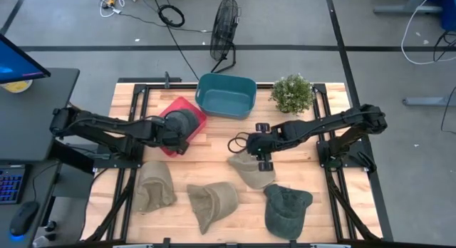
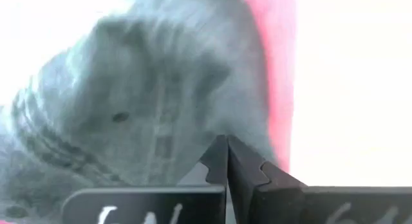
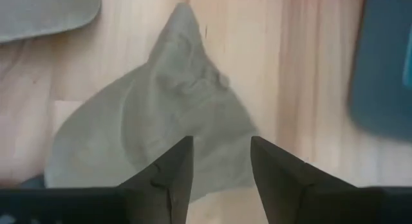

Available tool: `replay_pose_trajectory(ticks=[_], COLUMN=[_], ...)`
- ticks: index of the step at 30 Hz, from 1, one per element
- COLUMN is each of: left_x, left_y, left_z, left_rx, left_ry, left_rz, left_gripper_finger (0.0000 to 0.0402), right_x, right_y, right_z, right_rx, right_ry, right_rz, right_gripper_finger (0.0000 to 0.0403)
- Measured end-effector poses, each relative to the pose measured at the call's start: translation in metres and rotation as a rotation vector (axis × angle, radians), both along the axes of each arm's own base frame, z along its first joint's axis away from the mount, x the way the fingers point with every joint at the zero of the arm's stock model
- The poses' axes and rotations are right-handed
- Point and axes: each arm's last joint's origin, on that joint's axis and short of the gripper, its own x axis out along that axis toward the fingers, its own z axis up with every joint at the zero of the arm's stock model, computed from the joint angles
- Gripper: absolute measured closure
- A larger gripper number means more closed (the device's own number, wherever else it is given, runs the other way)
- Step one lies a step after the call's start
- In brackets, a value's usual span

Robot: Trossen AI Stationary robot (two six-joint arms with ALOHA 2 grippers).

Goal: Pick & Place hat
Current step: Put the top dark blue cap into the pink bin, then put the dark blue cap into the pink bin

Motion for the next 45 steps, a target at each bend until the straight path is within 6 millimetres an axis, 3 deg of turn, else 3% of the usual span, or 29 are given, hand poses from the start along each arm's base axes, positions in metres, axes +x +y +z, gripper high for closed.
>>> replay_pose_trajectory(ticks=[5,10,19,28,32,45], left_x=[0.014,0.027,0.035,0.040,0.042,0.043], left_y=[-0.011,-0.022,-0.040,-0.064,-0.069,-0.072], left_z=[0.027,0.043,0.050,0.060,0.064,0.066], left_rx=[0.139,0.215,0.284,0.326,0.329,0.327], left_ry=[-0.096,-0.191,-0.234,-0.351,-0.403,-0.442], left_rz=[-0.093,-0.238,-0.449,-0.598,-0.616,-0.617], left_gripper_finger=[0.0391,0.0374,0.0312,0.0265,0.0258,0.0257], right_x=[-0.009,-0.018,-0.043,-0.072,-0.085,-0.097], right_y=[0.016,0.047,0.107,0.154,0.163,0.181], right_z=[-0.003,-0.004,-0.005,-0.028,-0.041,-0.050], right_rx=[0.084,0.256,0.427,0.533,0.509,0.372], right_ry=[0.070,0.125,0.189,0.201,0.207,0.080], right_rz=[-0.060,-0.089,-0.272,-0.276,-0.239,-0.197], right_gripper_finger=[0.0243,0.0243,0.0243,0.0243,0.0243,0.0243])
